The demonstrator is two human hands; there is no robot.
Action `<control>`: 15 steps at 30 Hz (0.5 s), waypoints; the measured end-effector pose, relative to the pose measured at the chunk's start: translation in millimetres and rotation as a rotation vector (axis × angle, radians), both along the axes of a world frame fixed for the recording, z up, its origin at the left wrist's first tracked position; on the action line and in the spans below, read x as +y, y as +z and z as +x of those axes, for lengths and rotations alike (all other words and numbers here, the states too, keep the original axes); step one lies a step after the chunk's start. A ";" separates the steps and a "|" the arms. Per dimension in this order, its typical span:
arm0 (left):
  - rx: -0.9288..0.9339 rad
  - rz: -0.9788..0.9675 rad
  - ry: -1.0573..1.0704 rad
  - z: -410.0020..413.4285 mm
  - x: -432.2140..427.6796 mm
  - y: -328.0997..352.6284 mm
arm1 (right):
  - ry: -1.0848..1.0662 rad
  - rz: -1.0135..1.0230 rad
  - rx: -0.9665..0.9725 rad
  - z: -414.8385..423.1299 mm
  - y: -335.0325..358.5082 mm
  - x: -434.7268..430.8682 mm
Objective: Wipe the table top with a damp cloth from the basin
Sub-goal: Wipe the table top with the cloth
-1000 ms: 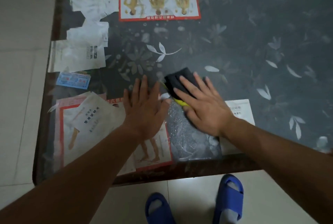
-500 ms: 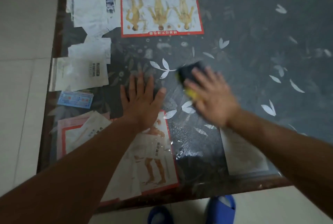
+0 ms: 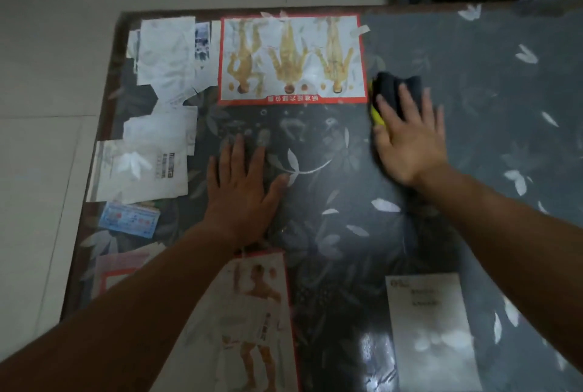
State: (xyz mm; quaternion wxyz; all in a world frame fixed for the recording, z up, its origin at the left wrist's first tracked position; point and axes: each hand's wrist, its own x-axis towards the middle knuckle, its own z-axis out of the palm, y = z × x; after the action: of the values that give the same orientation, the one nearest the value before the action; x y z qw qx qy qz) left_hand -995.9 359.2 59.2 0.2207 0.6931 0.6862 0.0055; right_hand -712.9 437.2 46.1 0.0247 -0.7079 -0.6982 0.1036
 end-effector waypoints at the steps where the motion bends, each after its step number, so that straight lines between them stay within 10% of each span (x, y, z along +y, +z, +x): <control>1: 0.013 0.003 0.008 -1.5 12.7 -2.0 | -0.059 -0.032 0.032 -7.8 1.3 15.5; 8: 0.078 -0.046 0.049 2.1 73.0 -7.1 | 0.760 0.018 0.003 -37.2 -5.3 -33.2; 15: 0.066 -0.179 -0.018 -4.9 82.4 -4.3 | 0.074 0.003 0.007 -37.8 -4.5 90.0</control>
State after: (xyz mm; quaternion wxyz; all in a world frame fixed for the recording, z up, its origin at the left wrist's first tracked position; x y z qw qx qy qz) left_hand -1000.8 441.6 54.9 0.2591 0.6765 0.6846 -0.0804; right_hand -750.7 527.2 41.6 0.0243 -0.6812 -0.7240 0.1060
